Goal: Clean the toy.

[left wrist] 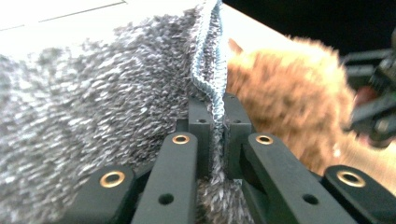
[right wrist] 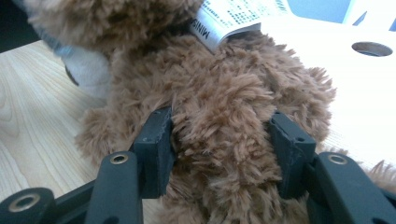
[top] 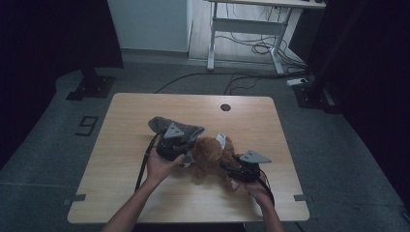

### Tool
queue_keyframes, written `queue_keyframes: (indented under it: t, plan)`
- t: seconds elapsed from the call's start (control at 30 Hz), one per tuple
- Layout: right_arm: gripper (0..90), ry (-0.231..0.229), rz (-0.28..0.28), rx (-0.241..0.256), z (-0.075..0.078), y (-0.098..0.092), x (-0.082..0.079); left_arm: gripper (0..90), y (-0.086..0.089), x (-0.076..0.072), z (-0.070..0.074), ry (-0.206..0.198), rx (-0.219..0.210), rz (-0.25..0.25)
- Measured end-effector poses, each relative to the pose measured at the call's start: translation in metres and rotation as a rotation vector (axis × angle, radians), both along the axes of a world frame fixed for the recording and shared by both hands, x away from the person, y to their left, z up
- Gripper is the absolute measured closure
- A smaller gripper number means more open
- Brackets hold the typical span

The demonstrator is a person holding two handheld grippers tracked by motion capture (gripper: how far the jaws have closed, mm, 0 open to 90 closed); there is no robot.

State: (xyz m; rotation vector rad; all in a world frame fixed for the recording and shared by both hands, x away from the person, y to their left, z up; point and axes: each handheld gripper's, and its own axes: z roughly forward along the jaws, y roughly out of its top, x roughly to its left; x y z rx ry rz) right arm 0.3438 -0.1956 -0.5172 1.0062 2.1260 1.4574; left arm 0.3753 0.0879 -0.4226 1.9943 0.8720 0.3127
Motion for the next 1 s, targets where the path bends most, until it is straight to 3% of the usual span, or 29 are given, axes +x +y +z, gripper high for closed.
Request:
queue_keyframes:
  t: [0.07, 0.13, 0.2, 0.27, 0.3, 0.37, 0.4, 0.63, 0.87, 1.0]
  plan:
    - [48.4, -0.001, 0.004, -0.002, -0.001, -0.003, 0.000, 84.3, -0.008, 0.008, 0.001, 0.019, 0.008, -0.003]
    - [48.7, -0.007, 0.009, -0.008, -0.001, -0.003, -0.001, 84.2, -0.017, 0.016, -0.003, 0.044, 0.049, 0.005]
    - [48.9, -0.014, 0.013, -0.004, -0.003, -0.003, -0.003, 84.1, -0.021, 0.026, -0.016, 0.095, 0.112, 0.018]
    - [49.8, -0.017, 0.014, -0.005, -0.003, -0.004, -0.003, 84.4, -0.019, 0.031, -0.029, 0.131, 0.135, 0.025]
    - [50.8, -0.019, 0.015, -0.004, -0.003, -0.004, -0.003, 84.6, -0.014, 0.032, -0.037, 0.140, 0.122, 0.032]
    - [51.3, -0.025, 0.011, -0.002, -0.003, -0.003, -0.004, 85.1, -0.004, 0.032, -0.043, 0.162, 0.043, 0.026]
    - [51.3, -0.025, 0.002, -0.007, -0.003, -0.002, -0.004, 85.2, 0.001, 0.030, -0.045, 0.171, 0.024, 0.022]
    - [41.7, -0.036, -0.046, -0.056, 0.001, 0.002, -0.009, 85.4, 0.011, 0.011, -0.052, 0.147, 0.013, 0.010]
    - [40.6, -0.006, -0.091, -0.070, 0.002, -0.002, -0.011, 85.4, 0.022, -0.001, -0.062, 0.170, -0.025, -0.005]
    - [41.4, -0.005, -0.106, -0.109, 0.001, 0.001, -0.012, 85.4, 0.023, -0.003, -0.061, 0.160, -0.015, -0.003]
